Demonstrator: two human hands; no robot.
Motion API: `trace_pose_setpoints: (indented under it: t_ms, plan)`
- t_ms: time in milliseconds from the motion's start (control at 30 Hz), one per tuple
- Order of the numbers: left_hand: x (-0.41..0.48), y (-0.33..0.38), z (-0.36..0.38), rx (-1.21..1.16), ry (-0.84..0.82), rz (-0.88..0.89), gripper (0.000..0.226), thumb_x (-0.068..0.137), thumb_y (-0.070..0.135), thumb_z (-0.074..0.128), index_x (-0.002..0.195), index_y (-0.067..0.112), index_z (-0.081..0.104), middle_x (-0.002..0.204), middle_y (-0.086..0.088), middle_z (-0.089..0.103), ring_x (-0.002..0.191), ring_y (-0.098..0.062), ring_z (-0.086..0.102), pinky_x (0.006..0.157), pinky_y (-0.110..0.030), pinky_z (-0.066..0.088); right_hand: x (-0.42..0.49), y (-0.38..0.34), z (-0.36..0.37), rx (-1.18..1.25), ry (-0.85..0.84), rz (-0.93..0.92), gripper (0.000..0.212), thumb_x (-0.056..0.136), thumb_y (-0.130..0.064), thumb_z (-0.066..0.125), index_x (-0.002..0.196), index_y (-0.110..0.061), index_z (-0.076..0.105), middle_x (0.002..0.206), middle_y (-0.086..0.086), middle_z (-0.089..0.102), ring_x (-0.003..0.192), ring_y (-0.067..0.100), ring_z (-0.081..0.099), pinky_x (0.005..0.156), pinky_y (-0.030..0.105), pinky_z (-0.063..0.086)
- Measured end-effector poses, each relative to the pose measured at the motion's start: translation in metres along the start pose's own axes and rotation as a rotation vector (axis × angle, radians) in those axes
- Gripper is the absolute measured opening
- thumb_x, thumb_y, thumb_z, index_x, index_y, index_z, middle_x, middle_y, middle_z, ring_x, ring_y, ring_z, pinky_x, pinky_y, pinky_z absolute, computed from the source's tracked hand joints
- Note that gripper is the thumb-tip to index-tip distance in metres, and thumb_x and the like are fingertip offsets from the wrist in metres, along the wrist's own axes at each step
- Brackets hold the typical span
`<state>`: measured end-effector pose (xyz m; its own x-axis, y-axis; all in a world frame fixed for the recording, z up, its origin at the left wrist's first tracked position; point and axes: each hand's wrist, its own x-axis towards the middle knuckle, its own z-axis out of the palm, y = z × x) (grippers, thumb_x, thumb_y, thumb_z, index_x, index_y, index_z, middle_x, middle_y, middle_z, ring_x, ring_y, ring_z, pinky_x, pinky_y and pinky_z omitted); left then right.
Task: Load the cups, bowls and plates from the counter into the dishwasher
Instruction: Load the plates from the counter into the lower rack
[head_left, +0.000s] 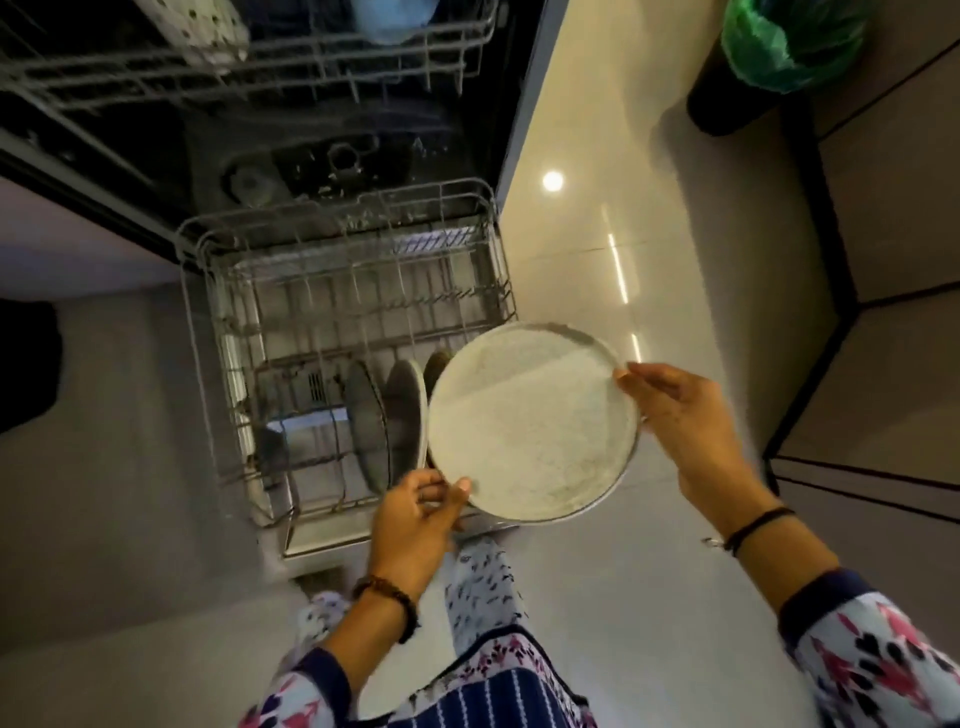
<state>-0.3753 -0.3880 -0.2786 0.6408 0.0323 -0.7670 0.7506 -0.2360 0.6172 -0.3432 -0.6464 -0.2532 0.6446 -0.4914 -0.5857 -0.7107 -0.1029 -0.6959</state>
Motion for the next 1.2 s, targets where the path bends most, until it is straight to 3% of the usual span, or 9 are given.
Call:
trace_pose_setpoints:
  t_ms: [100, 233, 333, 500, 633, 833, 967, 1100, 1200]
  plan:
    - [0.013, -0.011, 0.044, -0.092, -0.040, -0.105, 0.021, 0.086, 0.022, 0.072, 0.099, 0.009, 0.062, 0.084, -0.004, 0.071, 0.055, -0.011, 0.065, 0.046, -0.018, 0.047, 0.037, 0.007, -0.009, 0.009, 0.040, -0.007, 0.028, 0.090, -0.025, 0.073, 0.115, -0.012, 0.074, 0.099, -0.001, 0.075, 0.087, 0.011, 0.069, 0.079, 0.021, 0.054]
    - [0.039, -0.028, 0.081, -0.160, -0.059, -0.244, 0.016, 0.087, 0.025, 0.071, 0.095, 0.014, 0.062, 0.079, 0.003, 0.071, 0.055, -0.012, 0.065, 0.047, -0.023, 0.051, 0.074, 0.016, 0.002, 0.004, 0.036, 0.002, 0.032, 0.090, -0.029, 0.073, 0.119, -0.014, 0.072, 0.097, -0.007, 0.072, 0.088, 0.006, 0.065, 0.071, 0.013, 0.048]
    - [0.061, -0.041, 0.095, -0.214, -0.069, -0.358, 0.019, 0.088, 0.021, 0.069, 0.101, 0.008, 0.065, 0.088, -0.004, 0.073, 0.060, -0.015, 0.068, 0.041, -0.022, 0.047, 0.089, 0.021, 0.017, -0.020, 0.021, 0.006, 0.035, 0.088, -0.034, 0.074, 0.119, -0.017, 0.073, 0.104, -0.004, 0.072, 0.096, 0.009, 0.064, 0.082, 0.019, 0.048]
    - [0.091, -0.060, 0.107, -0.286, -0.068, -0.487, 0.014, 0.091, 0.016, 0.065, 0.078, 0.014, 0.063, 0.082, -0.007, 0.070, 0.053, -0.010, 0.066, 0.043, -0.021, 0.048, 0.107, 0.031, 0.052, -0.068, -0.012, -0.005, 0.034, 0.086, -0.037, 0.076, 0.114, -0.019, 0.075, 0.107, -0.001, 0.073, 0.101, 0.018, 0.068, 0.090, 0.031, 0.056]
    - [0.107, -0.069, 0.111, -0.330, -0.056, -0.561, 0.021, 0.094, 0.011, 0.060, 0.073, 0.011, 0.056, 0.071, -0.005, 0.064, 0.043, -0.007, 0.062, 0.043, -0.021, 0.046, 0.113, 0.036, 0.077, -0.111, -0.059, -0.034, 0.033, 0.087, -0.037, 0.074, 0.117, -0.022, 0.073, 0.107, -0.005, 0.072, 0.093, 0.011, 0.065, 0.069, 0.018, 0.047]
    - [0.115, -0.082, 0.113, -0.385, -0.080, -0.651, 0.019, 0.095, 0.014, 0.058, 0.077, 0.010, 0.056, 0.066, -0.002, 0.066, 0.040, -0.004, 0.061, 0.040, -0.018, 0.046, 0.117, 0.045, 0.109, -0.186, -0.095, -0.047, 0.032, 0.090, -0.038, 0.070, 0.118, -0.024, 0.072, 0.105, -0.008, 0.068, 0.079, -0.002, 0.057, 0.063, 0.012, 0.039]
    - [0.119, -0.089, 0.108, -0.459, -0.041, -0.694, 0.017, 0.094, 0.011, 0.059, 0.078, 0.008, 0.058, 0.062, -0.002, 0.066, 0.042, -0.006, 0.061, 0.046, -0.022, 0.048, 0.119, 0.047, 0.124, -0.239, -0.134, -0.057, 0.031, 0.091, -0.038, 0.070, 0.119, -0.024, 0.071, 0.104, -0.007, 0.069, 0.085, 0.007, 0.061, 0.070, 0.018, 0.045]
    - [0.125, -0.094, 0.100, -0.512, -0.026, -0.716, 0.010, 0.094, 0.011, 0.059, 0.087, 0.005, 0.063, 0.077, -0.004, 0.068, 0.061, -0.012, 0.063, 0.052, -0.024, 0.048, 0.117, 0.055, 0.139, -0.292, -0.219, -0.046, 0.032, 0.092, -0.032, 0.071, 0.122, -0.020, 0.070, 0.111, -0.002, 0.073, 0.099, 0.020, 0.068, 0.093, 0.037, 0.056]
    - [0.126, -0.095, 0.094, -0.548, -0.034, -0.725, 0.009, 0.095, 0.012, 0.057, 0.093, 0.004, 0.063, 0.082, -0.005, 0.069, 0.068, -0.014, 0.063, 0.055, -0.024, 0.048, 0.113, 0.063, 0.145, -0.297, -0.237, -0.048, 0.031, 0.093, -0.027, 0.070, 0.122, -0.015, 0.069, 0.115, 0.005, 0.073, 0.104, 0.026, 0.068, 0.097, 0.046, 0.055]
